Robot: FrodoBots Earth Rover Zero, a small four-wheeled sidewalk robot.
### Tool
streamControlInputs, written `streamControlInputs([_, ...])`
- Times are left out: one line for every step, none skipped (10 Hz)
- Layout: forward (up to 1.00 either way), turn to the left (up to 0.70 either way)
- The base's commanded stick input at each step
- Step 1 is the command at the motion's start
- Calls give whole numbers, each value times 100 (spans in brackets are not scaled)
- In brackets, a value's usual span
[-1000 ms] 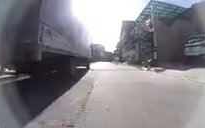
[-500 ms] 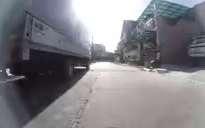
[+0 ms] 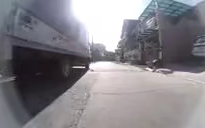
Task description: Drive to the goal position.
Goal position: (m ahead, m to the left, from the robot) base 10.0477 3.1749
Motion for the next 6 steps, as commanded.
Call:
streamControlInputs([70, 0])
streamControlInputs([70, 0])
streamControlInputs([70, 0])
streamControlInputs([70, 0])
streamControlInputs([70, 0])
streamControlInputs([70, 0])
